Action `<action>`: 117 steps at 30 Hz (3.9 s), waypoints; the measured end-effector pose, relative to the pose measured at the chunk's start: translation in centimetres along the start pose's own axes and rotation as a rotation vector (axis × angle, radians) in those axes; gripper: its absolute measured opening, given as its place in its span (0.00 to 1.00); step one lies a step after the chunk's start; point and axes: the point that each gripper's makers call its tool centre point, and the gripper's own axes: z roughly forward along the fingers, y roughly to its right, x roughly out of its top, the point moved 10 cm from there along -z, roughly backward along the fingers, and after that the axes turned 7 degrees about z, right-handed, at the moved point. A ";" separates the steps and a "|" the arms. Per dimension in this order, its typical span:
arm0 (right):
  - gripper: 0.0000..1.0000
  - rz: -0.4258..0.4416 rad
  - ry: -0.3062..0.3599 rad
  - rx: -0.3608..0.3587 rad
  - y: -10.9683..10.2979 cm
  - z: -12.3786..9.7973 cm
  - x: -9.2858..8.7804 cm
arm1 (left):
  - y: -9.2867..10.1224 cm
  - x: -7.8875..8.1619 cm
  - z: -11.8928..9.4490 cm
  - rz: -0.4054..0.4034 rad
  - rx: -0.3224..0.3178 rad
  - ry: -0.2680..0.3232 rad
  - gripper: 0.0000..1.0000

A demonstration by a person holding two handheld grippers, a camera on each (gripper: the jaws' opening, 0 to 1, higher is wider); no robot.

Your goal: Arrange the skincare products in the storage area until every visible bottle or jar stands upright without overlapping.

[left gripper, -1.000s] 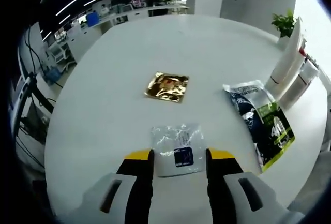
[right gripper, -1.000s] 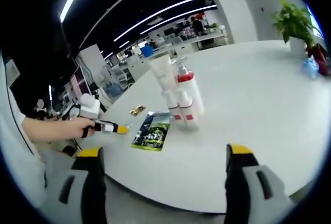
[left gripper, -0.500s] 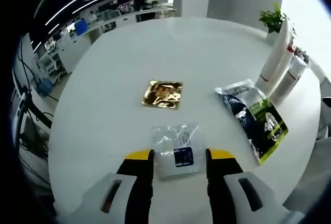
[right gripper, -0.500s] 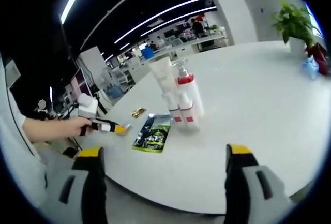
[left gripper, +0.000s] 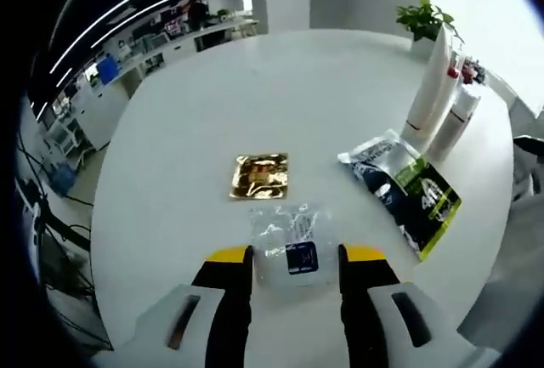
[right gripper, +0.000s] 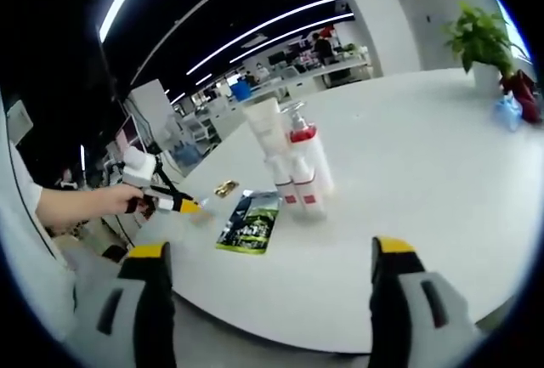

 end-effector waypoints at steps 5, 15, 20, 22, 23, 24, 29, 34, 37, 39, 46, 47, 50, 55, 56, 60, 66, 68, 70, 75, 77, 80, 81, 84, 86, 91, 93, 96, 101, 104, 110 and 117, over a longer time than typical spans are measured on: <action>0.98 -0.002 0.001 0.003 0.0 0.0 0.0 | 0.2 1.1 -0.1 0.100 -0.049 0.016 0.38; 0.98 0.000 0.002 0.002 0.0 0.0 0.0 | 0.9 1.7 0.1 0.292 -0.161 -0.015 0.38; 0.98 0.000 -0.002 0.000 0.0 0.0 0.0 | 1.2 1.8 0.2 0.399 -0.260 -0.040 0.38; 0.98 0.000 -0.002 0.000 0.0 0.0 0.0 | 1.3 1.9 0.3 0.460 -0.331 -0.034 0.38; 0.98 0.000 -0.002 -0.001 0.0 0.0 0.0 | 1.4 1.8 0.3 0.467 -0.356 -0.037 0.38; 0.98 0.001 -0.002 -0.002 0.0 0.0 0.0 | 1.3 1.8 0.3 0.470 -0.377 -0.043 0.38; 0.98 0.003 -0.001 -0.011 0.1 0.0 0.0 | 1.1 1.9 0.6 0.562 -0.454 -0.055 0.38; 0.98 0.004 -0.004 -0.017 0.1 0.0 0.0 | 1.6 1.8 1.0 0.653 -0.542 -0.067 0.38; 0.98 0.004 -0.006 -0.024 0.2 0.0 0.0 | 1.6 1.7 1.4 0.696 -0.560 -0.074 0.38; 0.98 0.005 -0.006 -0.028 0.2 0.0 0.0 | 1.6 1.6 1.6 0.718 -0.574 -0.080 0.38; 0.97 0.007 -0.008 -0.040 0.3 0.0 0.0 | 1.8 1.4 2.5 0.761 -0.629 -0.086 0.38; 0.97 0.008 -0.009 -0.042 0.3 0.0 0.0 | 2.0 1.3 2.6 0.773 -0.639 -0.090 0.38; 0.97 0.009 -0.009 -0.047 0.4 0.0 0.0 | 2.5 0.9 2.9 0.831 -0.659 -0.103 0.38; 0.97 0.010 -0.010 -0.053 0.4 0.0 -0.1 | 3.1 0.6 3.3 0.865 -0.672 -0.109 0.38; 0.97 0.010 -0.009 -0.055 0.4 0.0 0.0 | 3.2 0.6 3.4 0.868 -0.671 -0.106 0.38; 0.97 0.011 -0.009 -0.057 0.5 0.0 -0.1 | 3.3 0.5 3.6 0.899 -0.666 -0.110 0.38; 0.97 0.011 -0.011 -0.057 0.5 0.0 -0.1 | 3.3 0.3 3.8 0.926 -0.661 -0.129 0.37; 0.97 0.011 -0.012 -0.056 0.5 0.0 -0.1 | 3.3 0.3 3.9 0.933 -0.656 -0.135 0.38; 0.97 0.011 -0.012 -0.057 0.4 0.0 -0.1 | 3.3 0.4 3.9 0.926 -0.654 -0.129 0.37; 0.97 0.011 -0.013 -0.055 0.4 0.1 -0.1 | 3.4 0.4 3.9 0.922 -0.658 -0.129 0.38; 0.97 0.010 -0.014 -0.054 0.4 0.1 -0.1 | 3.5 0.4 3.8 0.919 -0.660 -0.128 0.38; 0.97 0.010 -0.013 -0.053 0.4 0.0 -0.1 | 3.4 0.5 3.8 0.920 -0.651 -0.127 0.41; 0.97 0.010 -0.014 -0.053 0.4 0.0 -0.1 | 3.4 0.5 3.8 0.919 -0.648 -0.127 0.43; 0.97 0.008 -0.014 -0.050 0.4 0.1 -0.1 | 3.3 0.6 3.7 0.914 -0.641 -0.125 0.43; 0.97 0.007 -0.014 -0.049 0.4 0.1 -0.1 | 3.3 0.6 3.5 0.909 -0.638 -0.124 0.45; 0.97 0.004 -0.011 -0.044 0.3 0.1 -0.1 | 3.1 0.5 3.1 0.894 -0.621 -0.123 0.46; 0.97 0.001 -0.010 -0.042 0.3 0.0 -0.1 | 3.0 0.4 2.9 0.884 -0.611 -0.123 0.47; 0.97 0.000 -0.007 -0.039 0.2 0.0 0.0 | 2.9 0.3 2.5 0.853 -0.597 -0.121 0.49; 0.97 -0.001 0.001 -0.036 0.2 0.0 0.0 | 2.9 0.0 1.8 0.746 -0.576 -0.102 0.51; 0.97 -0.001 0.004 -0.033 0.2 0.0 0.0 | 3.0 -0.3 1.4 0.706 -0.570 -0.092 0.55; 0.97 0.000 0.010 -0.025 0.1 0.0 0.1 | 3.2 -0.9 0.6 0.612 -0.541 -0.080 0.61; 0.96 -0.001 0.019 -0.019 0.1 -0.1 0.1 | 3.6 -1.9 -0.4 0.510 -0.503 -0.068 0.72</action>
